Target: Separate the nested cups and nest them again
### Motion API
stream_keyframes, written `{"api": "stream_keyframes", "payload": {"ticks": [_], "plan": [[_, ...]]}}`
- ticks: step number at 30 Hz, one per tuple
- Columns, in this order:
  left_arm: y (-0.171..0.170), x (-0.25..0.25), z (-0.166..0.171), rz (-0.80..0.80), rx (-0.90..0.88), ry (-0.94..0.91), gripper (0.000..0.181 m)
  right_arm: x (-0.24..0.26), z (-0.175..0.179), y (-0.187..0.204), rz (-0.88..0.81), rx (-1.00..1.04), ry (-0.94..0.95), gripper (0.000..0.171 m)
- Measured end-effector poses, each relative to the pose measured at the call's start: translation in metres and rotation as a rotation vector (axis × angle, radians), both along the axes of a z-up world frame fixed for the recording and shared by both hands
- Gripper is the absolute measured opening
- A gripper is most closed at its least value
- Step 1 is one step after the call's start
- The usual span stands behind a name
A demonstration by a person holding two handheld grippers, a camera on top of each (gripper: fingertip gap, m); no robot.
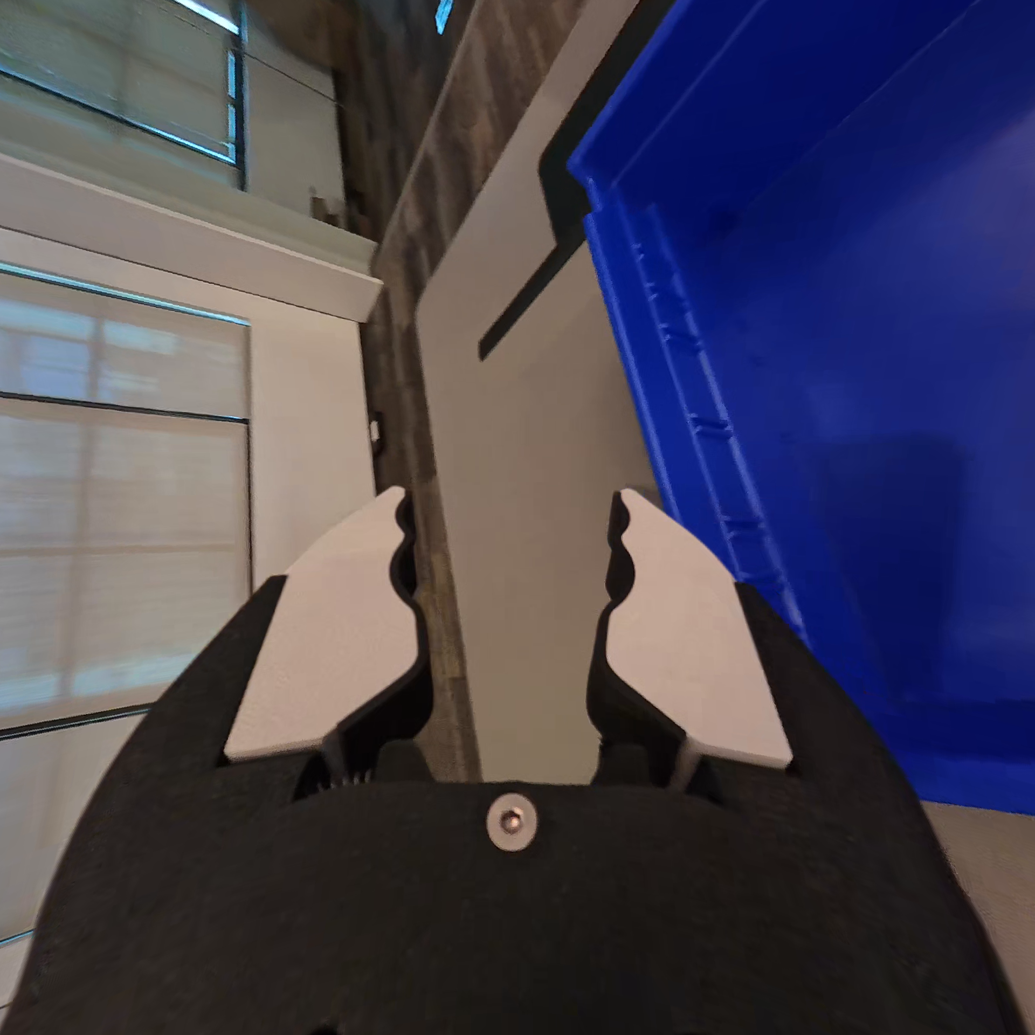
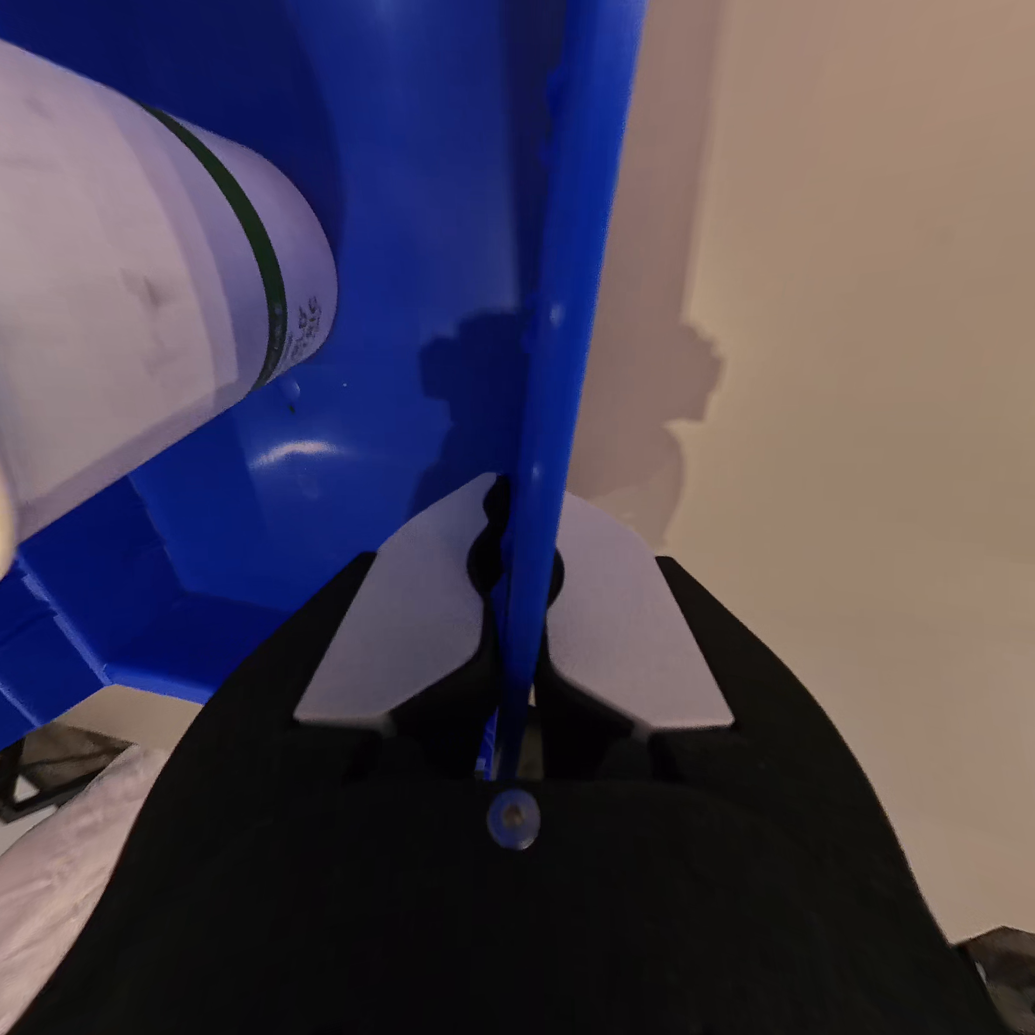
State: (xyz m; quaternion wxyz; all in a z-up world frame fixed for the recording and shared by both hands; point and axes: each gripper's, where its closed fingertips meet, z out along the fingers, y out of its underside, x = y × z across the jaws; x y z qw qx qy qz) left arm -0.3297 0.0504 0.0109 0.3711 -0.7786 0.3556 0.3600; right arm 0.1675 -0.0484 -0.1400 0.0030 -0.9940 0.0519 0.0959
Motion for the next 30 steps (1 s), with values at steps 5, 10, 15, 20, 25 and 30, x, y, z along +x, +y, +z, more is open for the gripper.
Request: {"api": "stream_keyframes", "payload": {"ticks": [5, 10, 15, 20, 25, 30], "plan": [[-0.003, -0.005, 0.014, -0.017, 0.033, 0.035, 0.063, 0.001, -0.001, -0.002, 0.022, -0.031, -0.013, 0.005], [-0.005, -0.020, -0.005, -0.025, -0.062, -0.112, 0.063, 0.003, -0.001, -0.004, 0.009, -0.035, -0.007, 0.005], [-0.005, -0.066, -0.017, 0.042, -0.063, -0.109, 0.064, 0.009, 0.003, -0.011, -0.022, -0.064, 0.023, 0.005], [-0.007, -0.104, -0.030, 0.088, -0.079, -0.074, 0.066, 0.014, 0.021, -0.010, -0.051, -0.023, 0.096, 0.004], [-0.014, -0.128, -0.046, 0.109, -0.127, -0.106, 0.066, 0.022, 0.060, -0.006, -0.065, 0.033, 0.041, 0.005], [-0.029, -0.148, -0.057, 0.135, -0.174, -0.167, 0.066, 0.001, 0.108, -0.009, -0.002, 0.006, 0.015, 0.005]]}}
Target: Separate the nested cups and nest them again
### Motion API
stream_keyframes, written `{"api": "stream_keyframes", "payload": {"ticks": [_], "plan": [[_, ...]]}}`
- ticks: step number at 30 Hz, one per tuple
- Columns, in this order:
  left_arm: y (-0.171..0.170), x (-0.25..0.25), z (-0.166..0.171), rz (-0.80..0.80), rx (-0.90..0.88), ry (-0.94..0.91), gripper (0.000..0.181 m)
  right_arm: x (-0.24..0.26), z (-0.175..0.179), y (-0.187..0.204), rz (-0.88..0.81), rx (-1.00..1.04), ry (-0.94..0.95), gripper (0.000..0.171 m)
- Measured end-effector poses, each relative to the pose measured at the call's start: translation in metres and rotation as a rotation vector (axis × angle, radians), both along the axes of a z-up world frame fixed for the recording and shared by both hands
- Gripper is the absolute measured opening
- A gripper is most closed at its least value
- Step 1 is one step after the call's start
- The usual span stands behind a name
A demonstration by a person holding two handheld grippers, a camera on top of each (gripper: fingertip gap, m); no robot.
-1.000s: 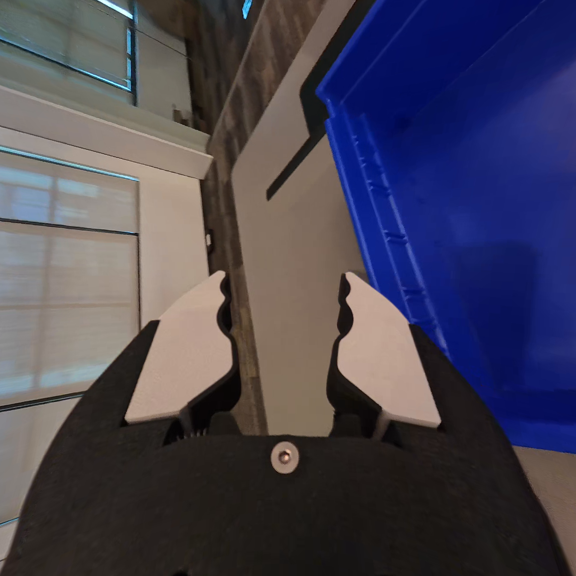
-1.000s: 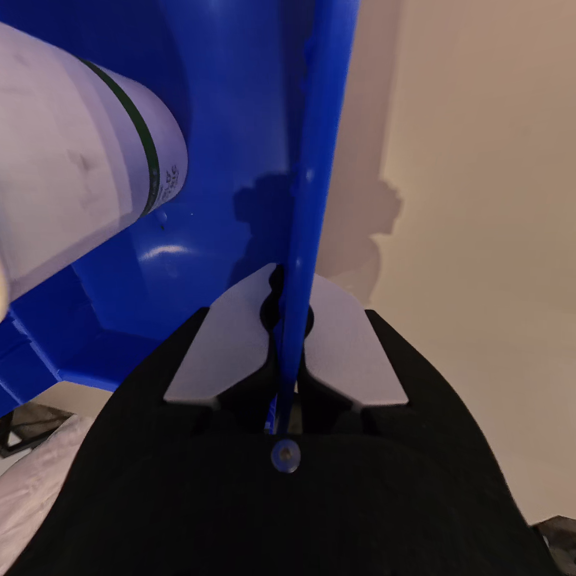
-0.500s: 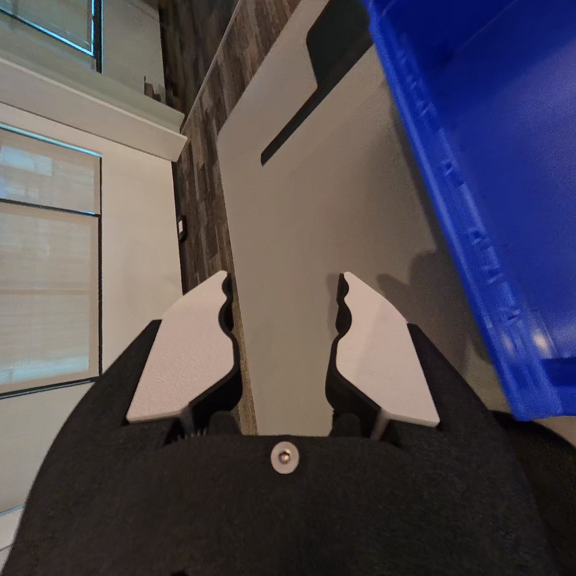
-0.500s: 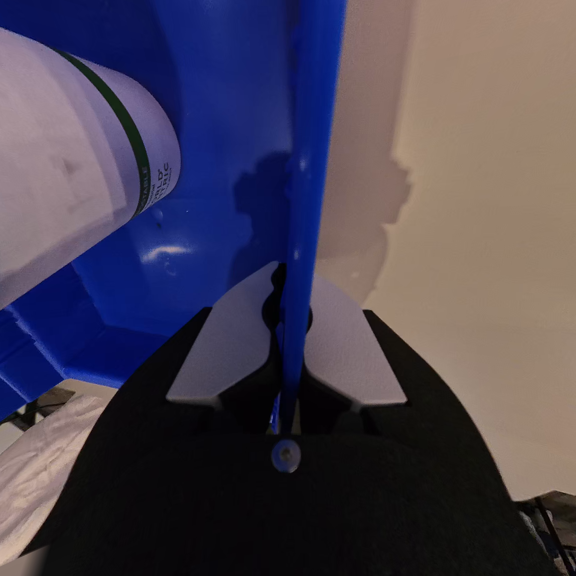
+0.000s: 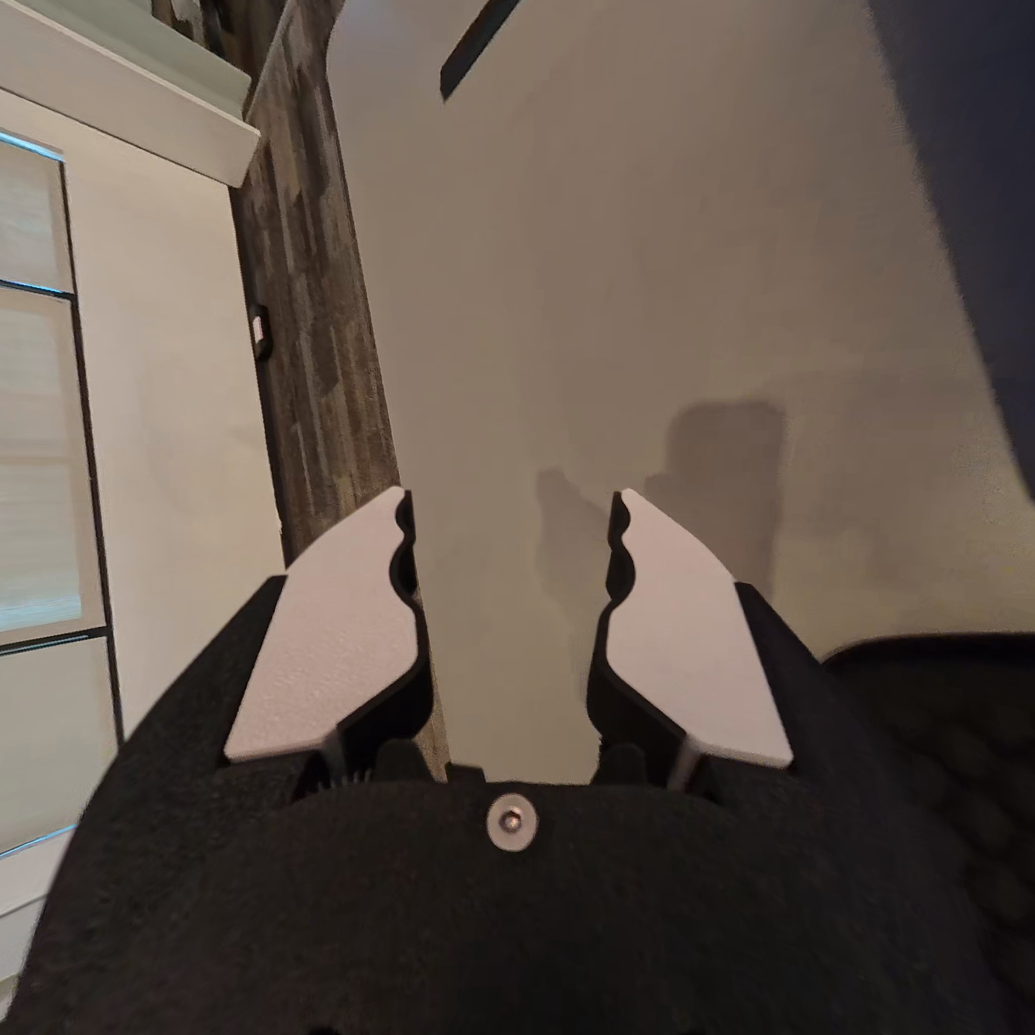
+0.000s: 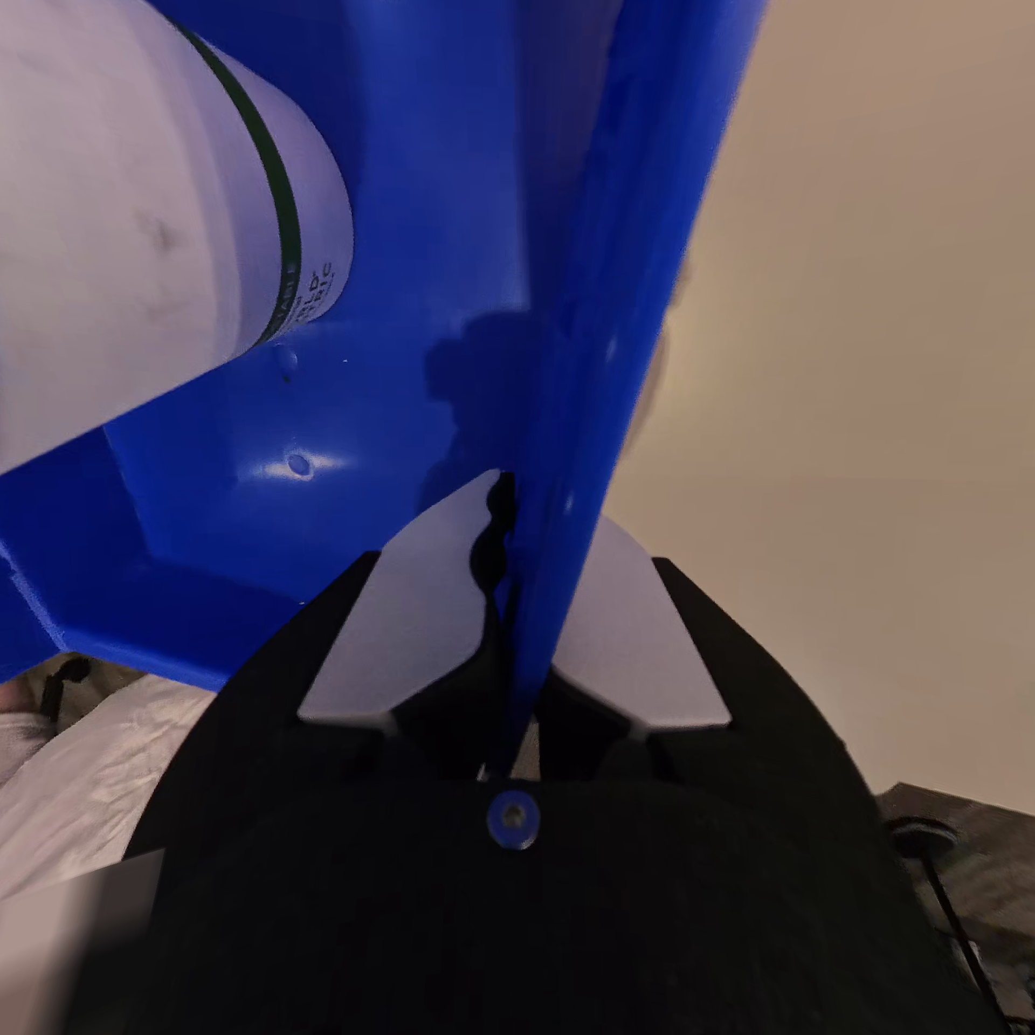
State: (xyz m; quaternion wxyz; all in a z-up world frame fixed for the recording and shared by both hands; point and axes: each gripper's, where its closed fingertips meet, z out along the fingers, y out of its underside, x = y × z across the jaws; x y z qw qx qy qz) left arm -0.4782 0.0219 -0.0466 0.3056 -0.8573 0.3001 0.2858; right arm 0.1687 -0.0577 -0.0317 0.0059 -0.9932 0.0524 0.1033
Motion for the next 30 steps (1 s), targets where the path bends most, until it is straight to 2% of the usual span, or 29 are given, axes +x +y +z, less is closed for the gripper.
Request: {"api": "stream_keyframes", "payload": {"ticks": [6, 10, 13, 18, 22, 26, 30], "plan": [[-0.022, -0.036, 0.005, 0.084, -0.005, -0.082, 0.067, -0.087, 0.063, 0.033, 0.133, 0.010, 0.021, 0.005], [-0.044, -0.055, 0.005, 0.134, -0.007, -0.144, 0.067, -0.184, 0.088, 0.073, 0.278, 0.039, 0.034, 0.005], [-0.067, -0.067, -0.003, 0.161, -0.037, -0.205, 0.066, -0.269, 0.092, 0.100, 0.397, 0.049, 0.065, 0.005], [-0.107, -0.104, -0.012, 0.248, -0.065, -0.281, 0.066, -0.409, 0.074, 0.125, 0.585, 0.022, 0.155, 0.005], [-0.139, -0.143, -0.016, 0.345, -0.058, -0.333, 0.066, -0.502, 0.049, 0.132, 0.693, 0.001, 0.202, 0.005], [-0.165, -0.175, -0.018, 0.423, -0.012, -0.363, 0.063, -0.565, 0.017, 0.136, 0.731, -0.007, 0.243, 0.005], [-0.177, -0.190, -0.014, 0.424, 0.040, -0.344, 0.056, -0.590, -0.025, 0.142, 0.723, 0.005, 0.171, 0.004]]}}
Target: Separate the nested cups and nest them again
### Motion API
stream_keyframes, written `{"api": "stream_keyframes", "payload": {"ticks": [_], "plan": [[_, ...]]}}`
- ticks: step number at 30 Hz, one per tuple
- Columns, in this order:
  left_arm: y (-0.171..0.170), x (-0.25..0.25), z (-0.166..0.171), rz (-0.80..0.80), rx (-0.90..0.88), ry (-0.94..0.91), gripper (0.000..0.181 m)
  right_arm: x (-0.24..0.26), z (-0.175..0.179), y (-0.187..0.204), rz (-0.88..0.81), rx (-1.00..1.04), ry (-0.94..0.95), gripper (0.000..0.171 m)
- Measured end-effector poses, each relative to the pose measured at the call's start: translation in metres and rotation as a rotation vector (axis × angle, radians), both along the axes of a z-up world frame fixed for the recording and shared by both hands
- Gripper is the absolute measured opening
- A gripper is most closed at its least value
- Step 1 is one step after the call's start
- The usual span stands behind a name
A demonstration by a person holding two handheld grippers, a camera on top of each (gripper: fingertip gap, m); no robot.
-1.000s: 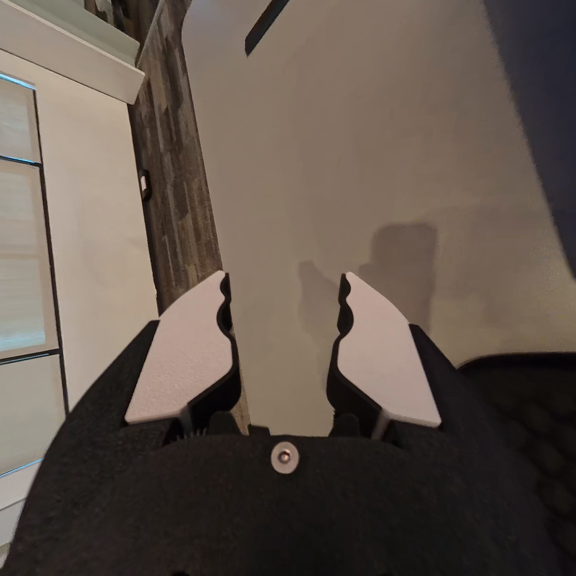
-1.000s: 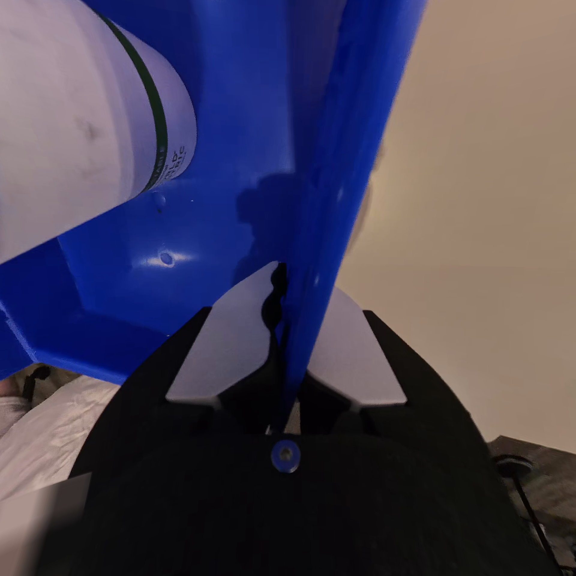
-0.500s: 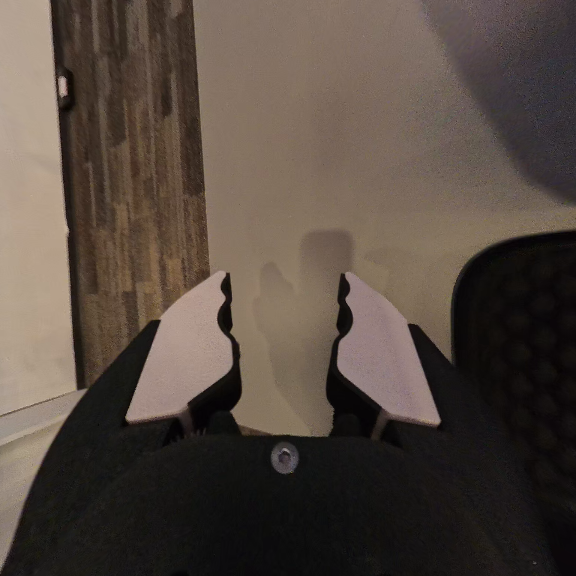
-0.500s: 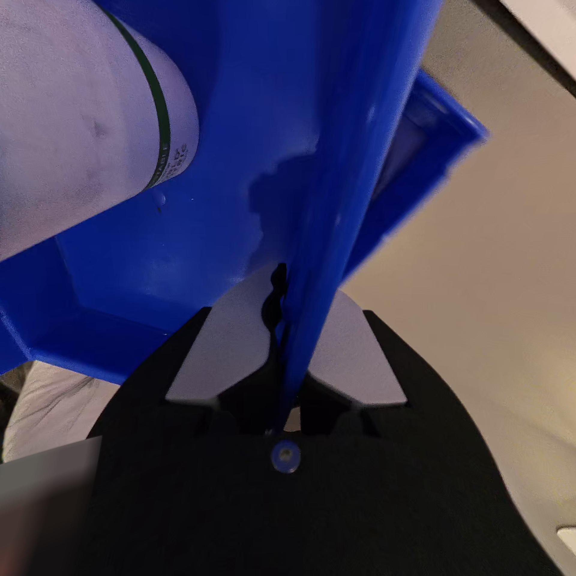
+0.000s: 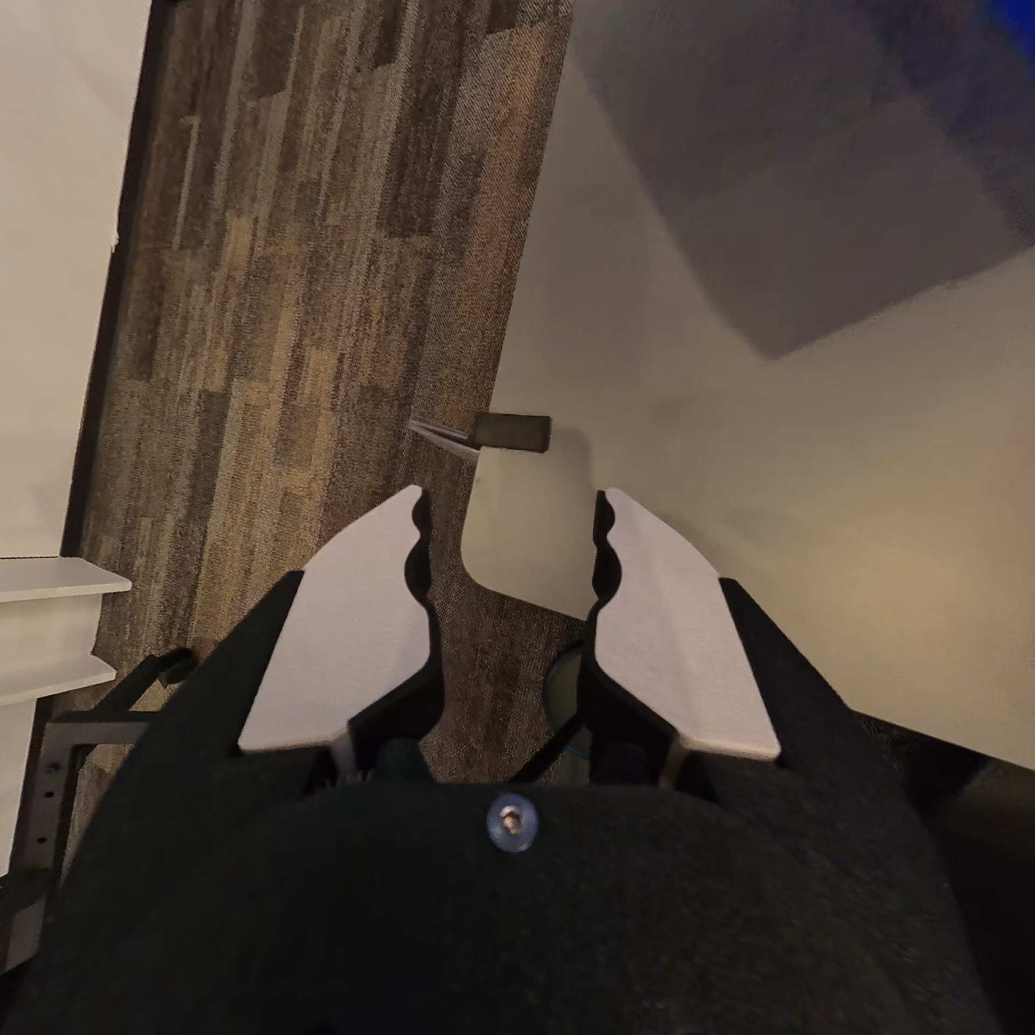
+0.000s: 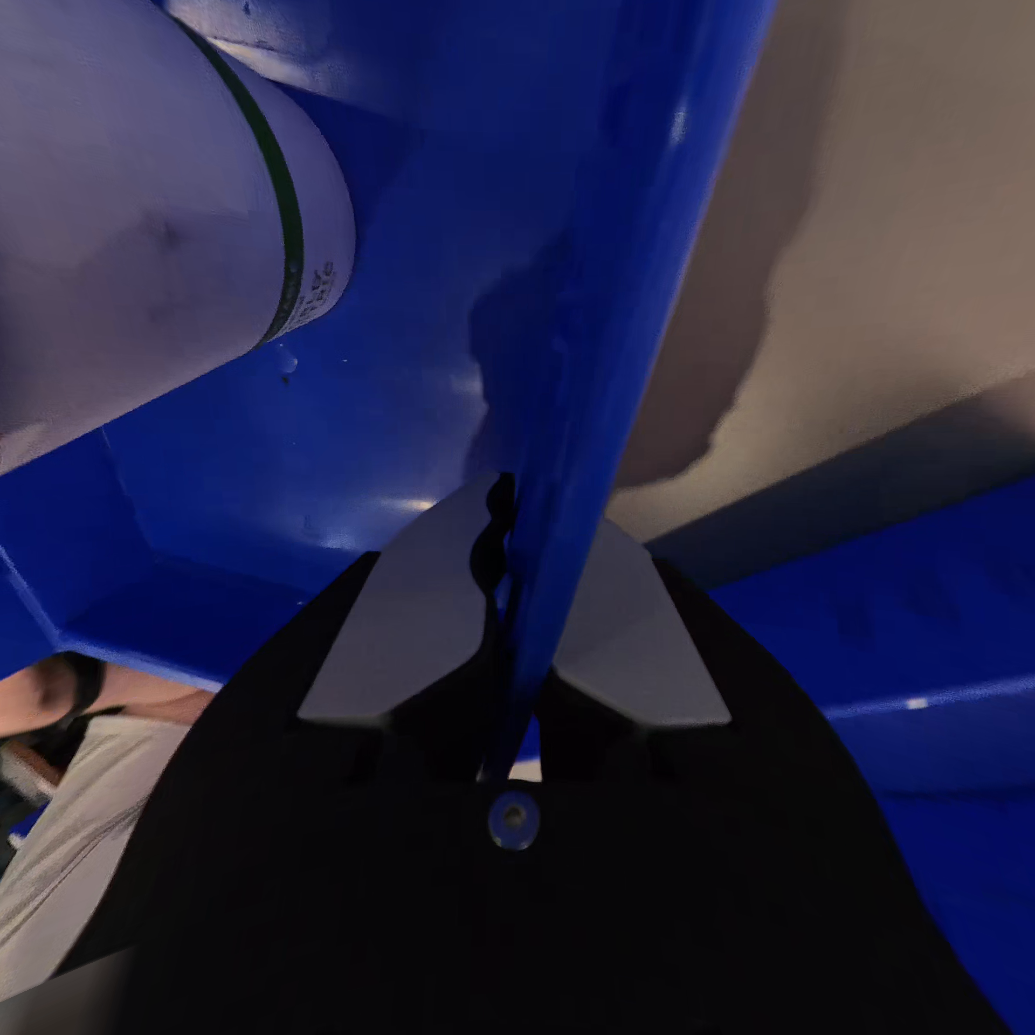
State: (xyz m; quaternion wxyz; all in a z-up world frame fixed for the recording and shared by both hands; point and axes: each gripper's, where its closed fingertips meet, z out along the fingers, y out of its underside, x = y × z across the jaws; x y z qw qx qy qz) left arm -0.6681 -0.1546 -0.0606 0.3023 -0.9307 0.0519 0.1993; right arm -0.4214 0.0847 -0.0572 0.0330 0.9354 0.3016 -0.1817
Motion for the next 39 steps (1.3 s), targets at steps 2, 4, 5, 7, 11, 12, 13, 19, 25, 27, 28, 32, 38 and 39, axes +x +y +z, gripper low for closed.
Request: {"api": "stream_keyframes", "payload": {"ticks": [2, 4, 5, 7, 11, 12, 13, 19, 25, 27, 28, 32, 38, 39], "plan": [[-0.002, 0.000, 0.001, -0.002, 0.014, -0.014, 0.057, 0.000, -0.023, 0.002, -0.004, 0.019, -0.064, 0.005], [-0.002, 0.003, 0.002, -0.012, 0.027, -0.030, 0.057, 0.004, -0.043, 0.003, -0.024, 0.030, -0.120, 0.005], [-0.002, 0.006, 0.002, -0.019, 0.031, -0.039, 0.057, 0.006, -0.051, 0.002, -0.034, 0.029, -0.137, 0.005], [0.000, 0.011, -0.001, -0.039, 0.031, -0.053, 0.057, 0.011, -0.065, -0.001, -0.064, 0.002, -0.152, 0.005], [0.004, 0.020, -0.008, -0.065, 0.018, -0.065, 0.057, 0.015, -0.073, 0.002, -0.110, 0.034, -0.146, 0.008], [0.006, 0.023, -0.010, -0.071, 0.016, -0.071, 0.057, 0.014, -0.071, 0.001, -0.086, 0.033, -0.133, 0.012], [0.006, 0.025, -0.011, -0.076, 0.016, -0.077, 0.058, 0.013, -0.066, 0.004, -0.067, 0.059, -0.107, 0.013], [0.005, 0.032, -0.017, -0.103, 0.014, -0.087, 0.058, 0.056, 0.062, 0.033, -0.050, 0.578, 0.124, 0.036], [0.006, 0.038, -0.019, -0.098, 0.038, -0.119, 0.058, 0.283, 0.060, 0.014, -0.433, 0.660, -0.184, 0.065], [0.011, 0.046, -0.017, -0.112, 0.049, -0.127, 0.058, 0.306, 0.019, -0.009, -0.485, 0.473, -0.145, 0.062], [0.014, 0.051, -0.015, -0.121, 0.052, -0.129, 0.057, 0.309, 0.002, -0.015, -0.490, 0.426, -0.127, 0.055], [0.023, 0.072, -0.007, -0.160, 0.040, -0.107, 0.057, 0.310, -0.053, -0.036, -0.430, 0.251, -0.174, 0.042], [0.023, 0.098, 0.007, -0.200, 0.050, -0.089, 0.054, 0.330, -0.066, -0.034, -0.441, 0.125, -0.131, 0.008], [0.022, 0.100, 0.008, -0.199, 0.044, -0.083, 0.054, 0.340, -0.066, -0.034, -0.430, 0.126, -0.135, 0.007]]}}
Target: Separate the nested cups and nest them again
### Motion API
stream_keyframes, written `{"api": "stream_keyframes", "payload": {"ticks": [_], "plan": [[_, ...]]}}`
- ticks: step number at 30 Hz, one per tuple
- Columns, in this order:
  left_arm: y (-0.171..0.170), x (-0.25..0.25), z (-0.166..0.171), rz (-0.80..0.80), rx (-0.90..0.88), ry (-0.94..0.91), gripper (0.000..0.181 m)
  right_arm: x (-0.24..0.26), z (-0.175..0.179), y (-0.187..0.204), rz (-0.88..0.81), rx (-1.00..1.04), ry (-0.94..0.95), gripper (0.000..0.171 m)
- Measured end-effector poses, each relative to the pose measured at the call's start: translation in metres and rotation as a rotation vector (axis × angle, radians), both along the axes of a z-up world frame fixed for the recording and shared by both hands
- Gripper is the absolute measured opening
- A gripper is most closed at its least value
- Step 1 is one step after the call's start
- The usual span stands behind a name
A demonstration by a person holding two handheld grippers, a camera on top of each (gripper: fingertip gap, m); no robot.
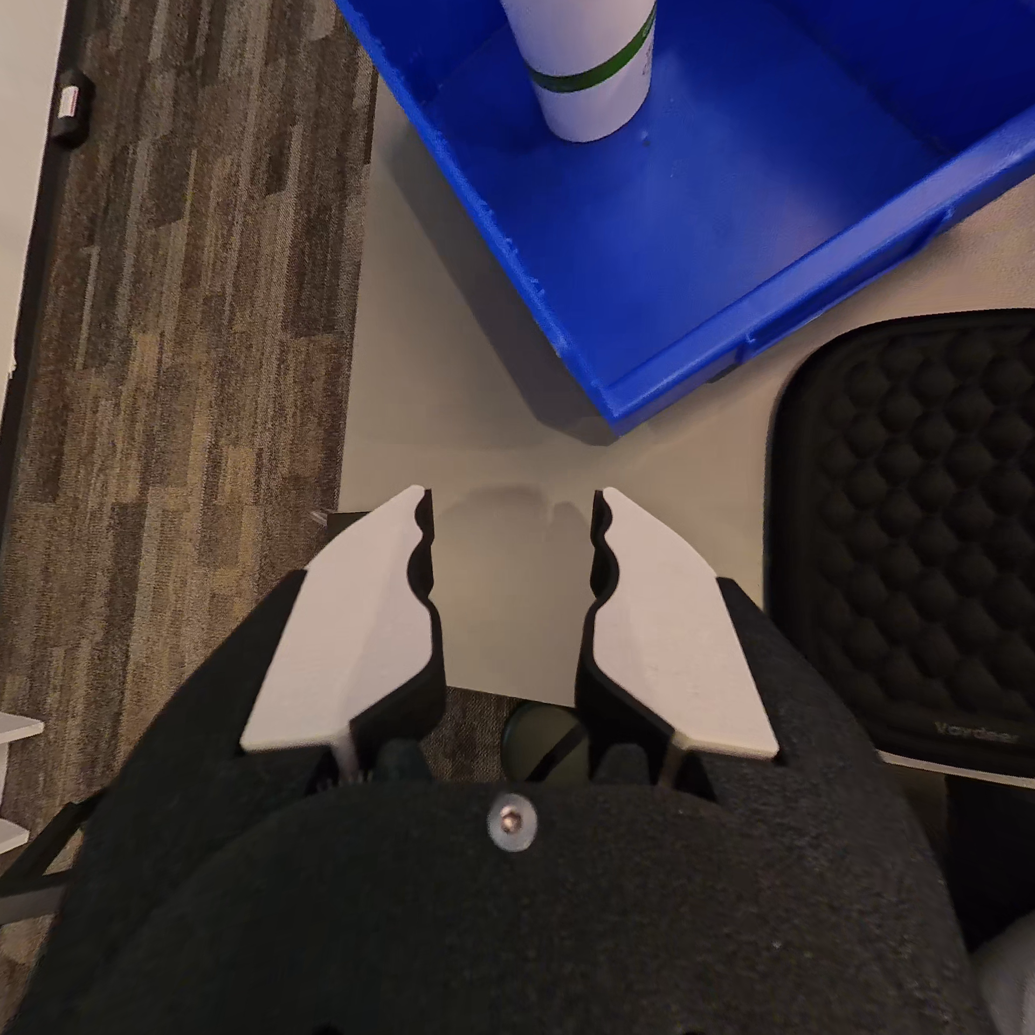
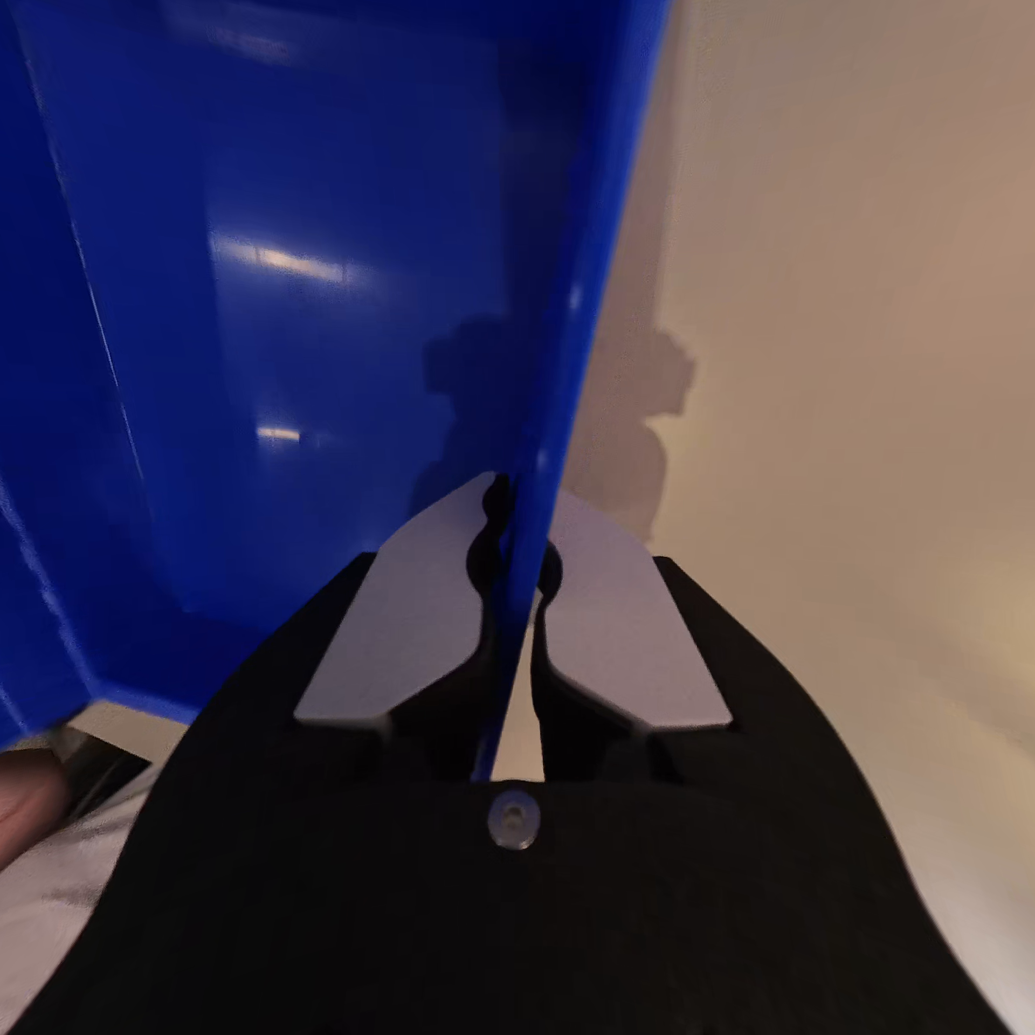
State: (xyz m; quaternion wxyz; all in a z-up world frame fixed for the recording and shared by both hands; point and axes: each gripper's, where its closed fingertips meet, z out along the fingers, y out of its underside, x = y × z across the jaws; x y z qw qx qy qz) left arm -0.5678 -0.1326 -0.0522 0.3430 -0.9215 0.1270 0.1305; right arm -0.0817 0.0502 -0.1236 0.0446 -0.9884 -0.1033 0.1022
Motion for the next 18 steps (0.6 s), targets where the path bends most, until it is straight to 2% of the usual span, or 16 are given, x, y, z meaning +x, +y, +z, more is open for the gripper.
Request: {"api": "stream_keyframes", "payload": {"ticks": [6, 14, 18], "plan": [[0.003, 0.016, 0.007, 0.009, -0.014, 0.036, 0.054, 0.089, -0.001, -0.014, -0.042, -0.020, 0.008, 0.005], [0.011, 0.045, 0.009, 0.005, -0.025, 0.049, 0.053, 0.257, -0.004, -0.060, -0.270, -0.004, -0.002, 0.006], [0.018, 0.051, 0.014, 0.030, -0.021, 0.048, 0.053, 0.323, -0.005, -0.088, -0.367, -0.002, -0.004, 0.007]]}}
